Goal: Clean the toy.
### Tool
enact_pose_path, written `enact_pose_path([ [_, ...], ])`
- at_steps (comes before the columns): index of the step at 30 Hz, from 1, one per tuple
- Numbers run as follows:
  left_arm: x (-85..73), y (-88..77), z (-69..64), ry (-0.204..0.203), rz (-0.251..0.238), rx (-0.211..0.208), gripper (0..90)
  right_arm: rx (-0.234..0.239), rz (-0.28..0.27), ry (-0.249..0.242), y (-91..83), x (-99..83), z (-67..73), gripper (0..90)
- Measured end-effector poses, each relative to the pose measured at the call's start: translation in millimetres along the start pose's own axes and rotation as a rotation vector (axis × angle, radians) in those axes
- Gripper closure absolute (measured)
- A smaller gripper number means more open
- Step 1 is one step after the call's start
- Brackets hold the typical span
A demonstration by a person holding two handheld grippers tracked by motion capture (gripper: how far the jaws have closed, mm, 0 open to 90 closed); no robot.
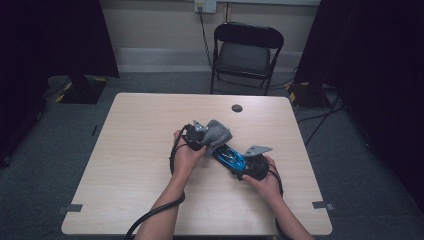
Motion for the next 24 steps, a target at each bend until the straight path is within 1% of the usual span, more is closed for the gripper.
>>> enact_pose_path([
  [2,-0.9,-2.4,2.8,-0.006,0.002,0.010,75.3,0.000,0.000,0.000,0.0,0.0,0.0,24.8],
  [3,-1.6,-3.8,5.0,0.003,0.006,0.021,75.4,0.000,0.000,0.000,0.0,0.0,0.0,24.8],
  [5,-3.4,-7.0,8.4,-0.003,0.011,0.027,75.4,0.000,0.000,0.000,0.0,0.0,0.0,24.8],
  [8,-5.8,-11.9,13.1,-0.021,0.001,0.033,75.5,0.000,0.000,0.000,0.0,0.0,0.0,24.8],
  [10,-6.8,-16.2,16.0,-0.021,0.004,0.041,75.5,0.000,0.000,0.000,0.0,0.0,0.0,24.8],
  [12,-7.1,-20.3,17.7,-0.033,-0.008,0.044,75.5,0.000,0.000,0.000,0.0,0.0,0.0,24.8],
  [13,-7.0,-22.3,18.5,-0.035,-0.019,0.046,75.6,0.000,0.000,0.001,0.0,0.0,0.0,24.8],
  [14,-6.9,-23.6,18.2,-0.046,-0.037,0.041,75.6,0.000,0.000,0.001,0.1,0.0,0.0,24.8],
  [16,-6.7,-28.4,18.8,-0.027,-0.030,0.041,75.6,0.001,0.000,0.001,0.1,0.0,-0.1,24.8],
  [19,-5.4,-31.8,16.5,-0.026,-0.048,0.034,75.6,0.001,0.000,0.001,0.1,0.0,-0.1,24.7],
  [20,-4.5,-32.5,14.2,-0.024,-0.055,0.021,75.6,0.001,0.000,0.001,0.1,0.0,-0.1,24.7],
  [22,-3.0,-31.3,8.1,-0.013,-0.061,0.002,75.6,0.001,0.000,0.001,0.1,0.0,-0.1,24.7],
  [24,-1.8,-28.7,0.6,0.011,-0.054,-0.018,75.6,0.002,0.000,0.001,0.1,0.0,-0.1,24.7],
])
Point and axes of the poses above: each handheld gripper's, and its own axes: y roughly forward along the jaws, x roughly out of its top, z roughly to its left, the point moved 3 cm from there along y, roughly forward along the jaws, and after that the axes turned 13 degrees about -x, right-handed, at the moved point
